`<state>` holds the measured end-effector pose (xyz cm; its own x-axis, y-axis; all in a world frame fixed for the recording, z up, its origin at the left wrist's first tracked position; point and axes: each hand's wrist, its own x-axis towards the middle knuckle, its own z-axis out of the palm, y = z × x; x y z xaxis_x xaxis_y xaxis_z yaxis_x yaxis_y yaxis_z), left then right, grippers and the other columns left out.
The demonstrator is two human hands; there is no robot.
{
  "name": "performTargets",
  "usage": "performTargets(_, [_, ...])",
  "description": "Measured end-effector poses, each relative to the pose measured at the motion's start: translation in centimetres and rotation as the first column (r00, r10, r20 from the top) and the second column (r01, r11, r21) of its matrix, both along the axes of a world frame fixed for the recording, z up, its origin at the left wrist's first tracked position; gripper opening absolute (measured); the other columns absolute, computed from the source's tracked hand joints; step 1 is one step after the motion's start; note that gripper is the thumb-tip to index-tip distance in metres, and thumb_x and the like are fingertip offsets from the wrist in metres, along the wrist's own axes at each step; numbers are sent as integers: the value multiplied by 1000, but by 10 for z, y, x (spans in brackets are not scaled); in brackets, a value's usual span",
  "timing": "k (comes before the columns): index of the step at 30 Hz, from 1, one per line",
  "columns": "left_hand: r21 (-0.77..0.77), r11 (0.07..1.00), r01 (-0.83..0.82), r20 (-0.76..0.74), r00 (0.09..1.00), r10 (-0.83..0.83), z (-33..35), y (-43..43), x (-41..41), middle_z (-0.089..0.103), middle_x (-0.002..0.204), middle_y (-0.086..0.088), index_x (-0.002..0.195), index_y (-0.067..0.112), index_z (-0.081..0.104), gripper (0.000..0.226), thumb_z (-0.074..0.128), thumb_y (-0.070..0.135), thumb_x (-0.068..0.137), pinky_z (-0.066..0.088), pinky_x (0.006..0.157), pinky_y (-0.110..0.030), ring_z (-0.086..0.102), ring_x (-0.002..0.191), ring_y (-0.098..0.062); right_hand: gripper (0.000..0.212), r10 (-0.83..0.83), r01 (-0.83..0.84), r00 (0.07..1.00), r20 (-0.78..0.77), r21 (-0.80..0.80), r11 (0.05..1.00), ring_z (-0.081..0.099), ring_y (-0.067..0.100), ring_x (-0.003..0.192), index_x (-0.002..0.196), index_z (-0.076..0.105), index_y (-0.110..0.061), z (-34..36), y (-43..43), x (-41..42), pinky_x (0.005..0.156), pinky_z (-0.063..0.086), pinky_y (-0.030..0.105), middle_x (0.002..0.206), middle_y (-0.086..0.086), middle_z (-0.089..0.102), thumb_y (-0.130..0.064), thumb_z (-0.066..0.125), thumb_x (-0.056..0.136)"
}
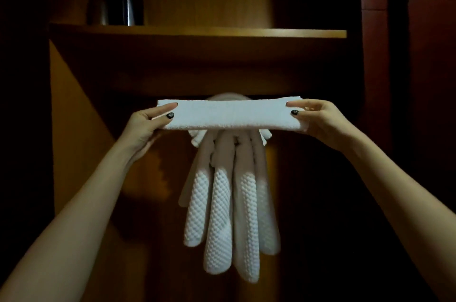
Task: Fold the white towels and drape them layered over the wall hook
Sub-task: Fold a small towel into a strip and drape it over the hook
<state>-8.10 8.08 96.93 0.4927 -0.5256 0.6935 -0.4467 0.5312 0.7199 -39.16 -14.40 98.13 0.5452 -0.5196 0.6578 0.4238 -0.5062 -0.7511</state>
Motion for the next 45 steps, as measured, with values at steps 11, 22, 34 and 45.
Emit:
performTargets(11, [-57, 997, 53, -180, 982, -62, 39, -64, 33, 72, 96, 3, 115, 15, 66, 24, 58, 6, 94, 55, 66, -17, 70, 82, -3, 24, 218, -206, 973, -75, 142, 968, 72, 19, 97, 110, 63, -5, 54, -90, 59, 73, 57, 22, 104, 11, 75, 7, 52, 92])
performTargets(22, [-134, 959, 249, -347, 895, -281, -9, -75, 30, 71, 109, -12, 106, 3, 68, 31, 68, 14, 76, 57, 70, -22, 71, 95, -16, 33, 308, -297, 951, 26, 356, 886, 71, 18, 98, 120, 60, 7, -9, -106, 68, 75, 57, 20, 113, 18, 71, 10, 52, 88])
performTargets(34, [70, 931, -359, 150, 926, 346, -40, -75, 9, 49, 128, 6, 110, 12, 70, 24, 54, 26, 98, 40, 75, -2, 53, 102, 2, 55, -280, 255, 950, -137, -176, 951, 63, 33, 83, 97, 67, 6, -52, -61, 90, 78, 53, 34, 95, 17, 69, -44, 45, 101])
performTargets(45, [145, 971, -188, 380, 917, 121, -29, -93, -22, 41, 148, 8, 143, 31, 41, 57, 53, 50, 91, 45, 99, -28, 44, 130, -11, 47, -103, 63, 990, -97, -354, 933, 45, -15, 118, 137, 40, -44, -58, -32, 106, 101, 42, 25, 129, -34, 44, -49, 55, 93])
